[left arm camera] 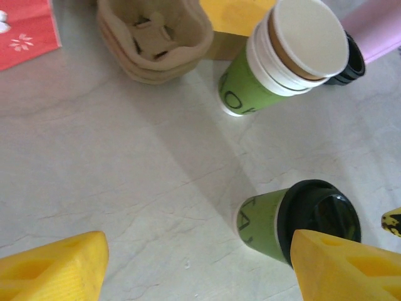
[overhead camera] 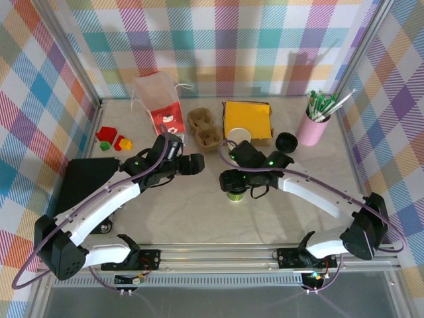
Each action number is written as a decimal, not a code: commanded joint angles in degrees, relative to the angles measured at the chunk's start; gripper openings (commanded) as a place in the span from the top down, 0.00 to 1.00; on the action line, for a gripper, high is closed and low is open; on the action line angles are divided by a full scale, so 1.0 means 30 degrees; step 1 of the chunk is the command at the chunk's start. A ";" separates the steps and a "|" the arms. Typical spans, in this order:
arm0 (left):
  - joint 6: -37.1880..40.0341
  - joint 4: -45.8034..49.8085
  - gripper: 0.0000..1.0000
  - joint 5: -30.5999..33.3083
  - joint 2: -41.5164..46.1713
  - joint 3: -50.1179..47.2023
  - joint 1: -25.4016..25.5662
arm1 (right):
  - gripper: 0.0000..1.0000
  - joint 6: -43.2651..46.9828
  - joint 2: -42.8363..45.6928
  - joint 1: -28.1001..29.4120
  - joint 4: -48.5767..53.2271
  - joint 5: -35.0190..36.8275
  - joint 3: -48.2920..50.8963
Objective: Pack the takeout coffee
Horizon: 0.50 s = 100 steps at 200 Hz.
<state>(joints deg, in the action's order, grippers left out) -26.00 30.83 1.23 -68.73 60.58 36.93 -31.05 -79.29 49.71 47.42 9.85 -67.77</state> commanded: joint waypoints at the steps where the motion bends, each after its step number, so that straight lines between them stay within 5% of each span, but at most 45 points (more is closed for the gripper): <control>1: 0.0726 0.1622 0.23 0.1578 0.1611 0.0667 -0.0180 | 0.07 -0.0401 -0.0747 0.0470 0.0952 0.1775 -0.0751; 100: 0.1534 0.2403 0.22 0.2134 0.4372 0.0726 -0.0202 | 0.15 -0.0733 -0.3233 0.0654 0.1533 0.2577 -0.1777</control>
<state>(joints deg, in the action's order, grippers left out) -22.63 36.53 7.18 -56.05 63.13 36.64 -32.38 -87.83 51.24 49.71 16.12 -70.89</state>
